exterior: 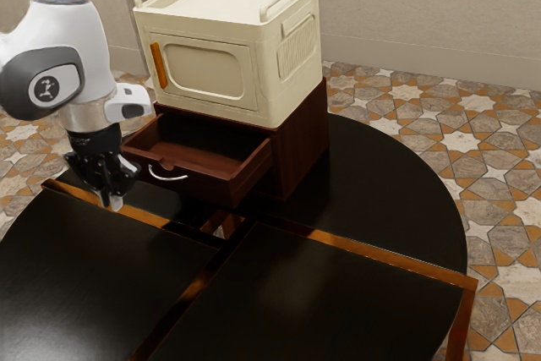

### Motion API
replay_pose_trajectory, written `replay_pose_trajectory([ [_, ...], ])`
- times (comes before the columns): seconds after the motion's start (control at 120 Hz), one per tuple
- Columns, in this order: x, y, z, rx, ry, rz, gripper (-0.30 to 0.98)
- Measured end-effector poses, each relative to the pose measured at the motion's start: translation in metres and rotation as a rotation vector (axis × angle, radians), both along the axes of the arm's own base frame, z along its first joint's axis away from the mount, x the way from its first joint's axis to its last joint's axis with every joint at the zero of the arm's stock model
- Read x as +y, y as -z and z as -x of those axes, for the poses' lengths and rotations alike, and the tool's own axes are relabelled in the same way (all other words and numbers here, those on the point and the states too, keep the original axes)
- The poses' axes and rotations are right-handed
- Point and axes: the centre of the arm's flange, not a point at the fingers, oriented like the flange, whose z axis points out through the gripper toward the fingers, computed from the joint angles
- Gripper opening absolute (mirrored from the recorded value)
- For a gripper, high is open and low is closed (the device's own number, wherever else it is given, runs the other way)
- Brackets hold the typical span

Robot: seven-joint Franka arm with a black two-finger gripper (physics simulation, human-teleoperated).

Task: Push the drawer handle with one arm to close the drawer

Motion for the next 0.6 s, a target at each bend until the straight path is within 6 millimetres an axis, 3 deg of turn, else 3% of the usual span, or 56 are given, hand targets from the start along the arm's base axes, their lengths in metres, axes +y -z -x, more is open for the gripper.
replay_pose_trajectory([
  [0.142,0.020,0.056,-0.036,0.017,0.001,0.030,-0.03],
  [0.308,0.039,0.108,-0.067,0.009,0.001,0.038,-0.07],
  [0.442,0.052,0.122,-0.097,-0.035,0.017,0.044,-0.09],
  [0.6,0.065,0.132,-0.112,-0.083,0.050,0.045,-0.09],
])
